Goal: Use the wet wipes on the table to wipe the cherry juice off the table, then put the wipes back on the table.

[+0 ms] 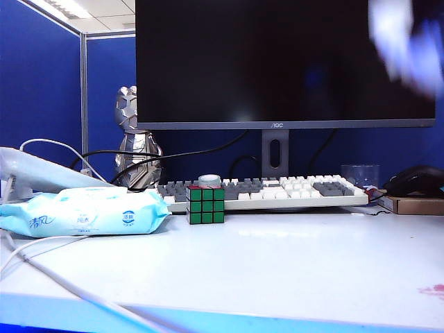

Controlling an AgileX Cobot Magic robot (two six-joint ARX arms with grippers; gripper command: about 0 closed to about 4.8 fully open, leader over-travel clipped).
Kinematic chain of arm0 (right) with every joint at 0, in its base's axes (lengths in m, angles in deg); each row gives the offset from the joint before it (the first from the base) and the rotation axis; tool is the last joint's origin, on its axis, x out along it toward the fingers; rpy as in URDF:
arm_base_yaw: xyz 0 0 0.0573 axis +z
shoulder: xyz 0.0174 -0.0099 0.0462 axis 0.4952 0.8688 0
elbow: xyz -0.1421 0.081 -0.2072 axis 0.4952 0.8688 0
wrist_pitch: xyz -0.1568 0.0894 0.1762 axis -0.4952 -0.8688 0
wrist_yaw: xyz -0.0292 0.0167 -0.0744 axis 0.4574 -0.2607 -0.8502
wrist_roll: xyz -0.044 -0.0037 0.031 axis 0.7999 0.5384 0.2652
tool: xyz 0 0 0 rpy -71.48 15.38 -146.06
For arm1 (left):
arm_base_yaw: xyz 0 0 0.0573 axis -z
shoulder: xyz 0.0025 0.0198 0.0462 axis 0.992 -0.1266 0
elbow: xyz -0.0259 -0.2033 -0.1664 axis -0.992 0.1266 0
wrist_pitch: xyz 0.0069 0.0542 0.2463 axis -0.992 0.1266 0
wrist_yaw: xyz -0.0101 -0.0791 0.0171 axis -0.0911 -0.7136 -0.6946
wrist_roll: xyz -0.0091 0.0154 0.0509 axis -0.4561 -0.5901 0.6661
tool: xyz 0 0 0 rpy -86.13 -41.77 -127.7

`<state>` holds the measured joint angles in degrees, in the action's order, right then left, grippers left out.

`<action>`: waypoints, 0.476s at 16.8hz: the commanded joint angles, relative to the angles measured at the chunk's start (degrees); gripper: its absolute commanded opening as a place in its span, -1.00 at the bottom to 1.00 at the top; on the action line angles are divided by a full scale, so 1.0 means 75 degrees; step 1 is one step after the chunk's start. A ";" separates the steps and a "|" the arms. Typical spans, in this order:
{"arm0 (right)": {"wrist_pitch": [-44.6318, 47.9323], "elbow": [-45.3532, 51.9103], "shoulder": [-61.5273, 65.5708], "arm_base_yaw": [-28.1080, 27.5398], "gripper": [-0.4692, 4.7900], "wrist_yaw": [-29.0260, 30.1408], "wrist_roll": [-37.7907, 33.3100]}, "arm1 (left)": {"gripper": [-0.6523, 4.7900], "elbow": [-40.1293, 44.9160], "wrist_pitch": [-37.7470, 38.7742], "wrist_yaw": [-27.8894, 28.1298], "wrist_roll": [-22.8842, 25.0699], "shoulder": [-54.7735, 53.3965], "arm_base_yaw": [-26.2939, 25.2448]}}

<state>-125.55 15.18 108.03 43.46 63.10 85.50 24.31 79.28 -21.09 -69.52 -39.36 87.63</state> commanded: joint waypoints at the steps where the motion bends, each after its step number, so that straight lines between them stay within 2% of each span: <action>1: 0.0469 0.1209 0.0082 0.0067 -0.82 0.0038 -0.0548 | -0.68 0.0006 0.0102 0.0023 -0.0003 0.0023 -0.0012; 4: -0.0102 0.1381 0.1005 0.0070 -0.82 -0.0361 -0.0889 | -0.68 0.0006 0.0102 0.0023 0.0000 0.0026 -0.0012; 6: -0.0306 0.1373 0.1603 0.0067 -0.82 -0.0968 -0.0909 | -0.68 0.0006 0.0102 0.0023 0.0000 0.0023 -0.0012; 8: -0.0647 0.1373 0.2413 0.0064 -0.82 -0.1055 -0.1137 | -0.68 0.0006 0.0102 0.0023 0.0000 0.0023 -0.0012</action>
<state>-129.04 25.70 125.12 43.90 55.58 78.20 24.31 79.25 -21.09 -69.52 -39.36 87.63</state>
